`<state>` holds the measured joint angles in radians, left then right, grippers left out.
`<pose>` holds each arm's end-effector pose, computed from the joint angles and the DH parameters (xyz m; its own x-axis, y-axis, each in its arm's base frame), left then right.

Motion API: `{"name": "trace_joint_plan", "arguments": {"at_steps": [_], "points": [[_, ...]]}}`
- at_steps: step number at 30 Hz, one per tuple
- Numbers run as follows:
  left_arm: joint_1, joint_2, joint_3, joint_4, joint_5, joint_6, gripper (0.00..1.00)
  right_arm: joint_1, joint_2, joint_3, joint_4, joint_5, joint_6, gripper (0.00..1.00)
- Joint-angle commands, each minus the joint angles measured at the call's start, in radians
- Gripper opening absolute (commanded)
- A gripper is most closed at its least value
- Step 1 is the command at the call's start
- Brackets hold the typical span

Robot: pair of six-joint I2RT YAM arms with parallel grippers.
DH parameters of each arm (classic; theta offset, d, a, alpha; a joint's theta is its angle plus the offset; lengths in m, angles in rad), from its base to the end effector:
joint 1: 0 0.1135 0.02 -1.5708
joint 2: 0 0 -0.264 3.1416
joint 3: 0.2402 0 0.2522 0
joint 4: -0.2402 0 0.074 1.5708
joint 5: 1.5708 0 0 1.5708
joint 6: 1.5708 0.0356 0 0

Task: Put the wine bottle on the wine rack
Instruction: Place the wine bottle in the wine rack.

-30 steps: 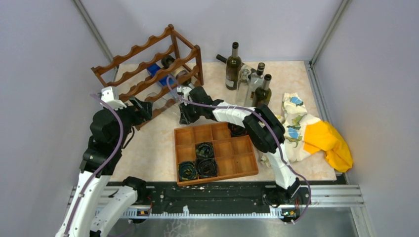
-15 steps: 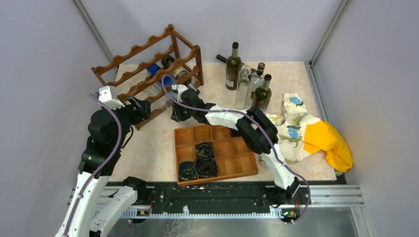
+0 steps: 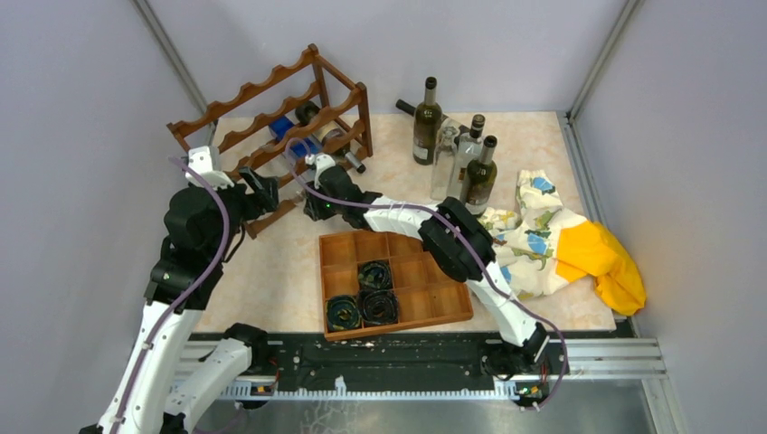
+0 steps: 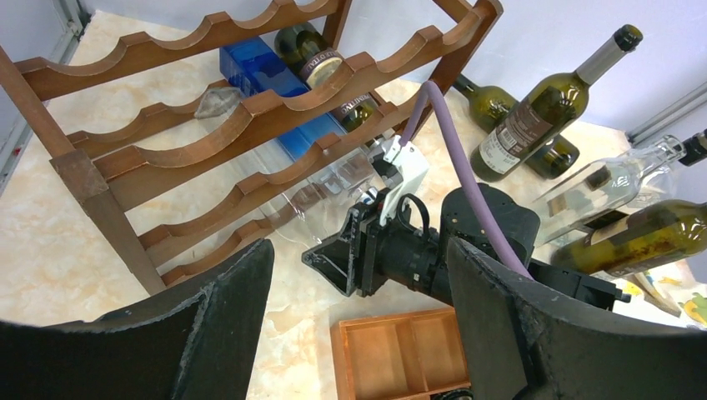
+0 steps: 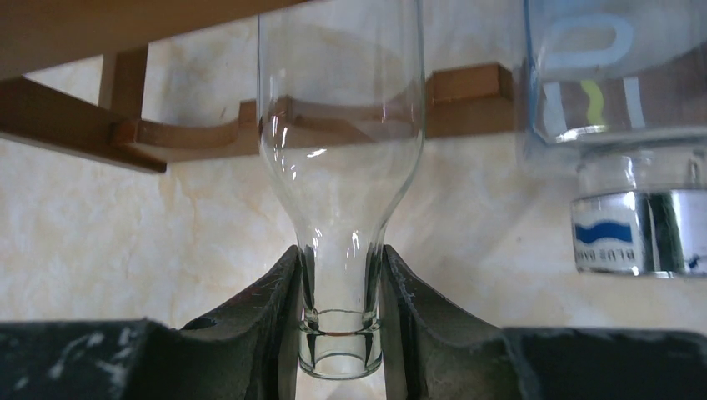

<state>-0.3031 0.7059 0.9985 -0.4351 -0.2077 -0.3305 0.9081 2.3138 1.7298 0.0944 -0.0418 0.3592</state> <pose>0.1397 -0.0360 0.3974 -0.1598 -0.2827 -0.9458 0.0480 0.9547 -0.2935 0.3266 0.4209 0.1714 -0.5557 -0.1412 -0.8193 -0.6569 0.6786 0.3286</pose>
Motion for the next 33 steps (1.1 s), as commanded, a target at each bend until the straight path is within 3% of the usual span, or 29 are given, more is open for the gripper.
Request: {"name": "trace_joint_plan", "arguments": {"at_steps": [1, 24, 33], "points": [[-0.004, -0.001, 0.027, 0.002, 0.001, 0.042, 0.82, 0.022, 0.019, 0.123, 0.156, 0.056, -0.028, 0.00], [-0.004, 0.004, 0.025, 0.050, 0.004, 0.106, 0.82, 0.044, 0.155, 0.309, 0.185, 0.133, -0.106, 0.00], [-0.004, -0.002, 0.017, 0.056, 0.004, 0.107, 0.82, 0.049, 0.208, 0.378, 0.186, 0.162, -0.120, 0.04]]}}
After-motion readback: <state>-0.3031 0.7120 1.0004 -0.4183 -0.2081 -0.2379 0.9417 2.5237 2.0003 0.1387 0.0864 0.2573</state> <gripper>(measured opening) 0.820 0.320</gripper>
